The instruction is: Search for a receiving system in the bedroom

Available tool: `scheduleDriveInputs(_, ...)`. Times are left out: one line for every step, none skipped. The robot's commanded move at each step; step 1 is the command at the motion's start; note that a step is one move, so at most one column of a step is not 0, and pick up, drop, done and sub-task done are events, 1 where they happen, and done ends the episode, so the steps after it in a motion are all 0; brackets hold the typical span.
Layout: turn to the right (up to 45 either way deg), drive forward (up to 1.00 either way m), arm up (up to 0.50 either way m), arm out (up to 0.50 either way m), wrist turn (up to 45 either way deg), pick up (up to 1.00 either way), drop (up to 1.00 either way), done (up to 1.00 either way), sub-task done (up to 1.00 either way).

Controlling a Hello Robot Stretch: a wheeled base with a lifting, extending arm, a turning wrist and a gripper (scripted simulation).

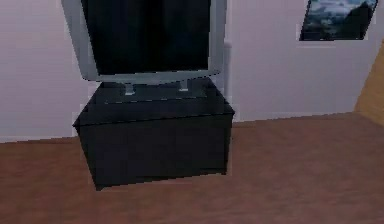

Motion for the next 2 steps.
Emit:
scheduleDriveInputs(-30.0,0.0,0.0,0.0,0.0,0.0,0.0,0.0,0.0)
scheduleDriveInputs(0.0,0.8,0.0,0.0,0.0,0.0,0.0,0.0,0.0)
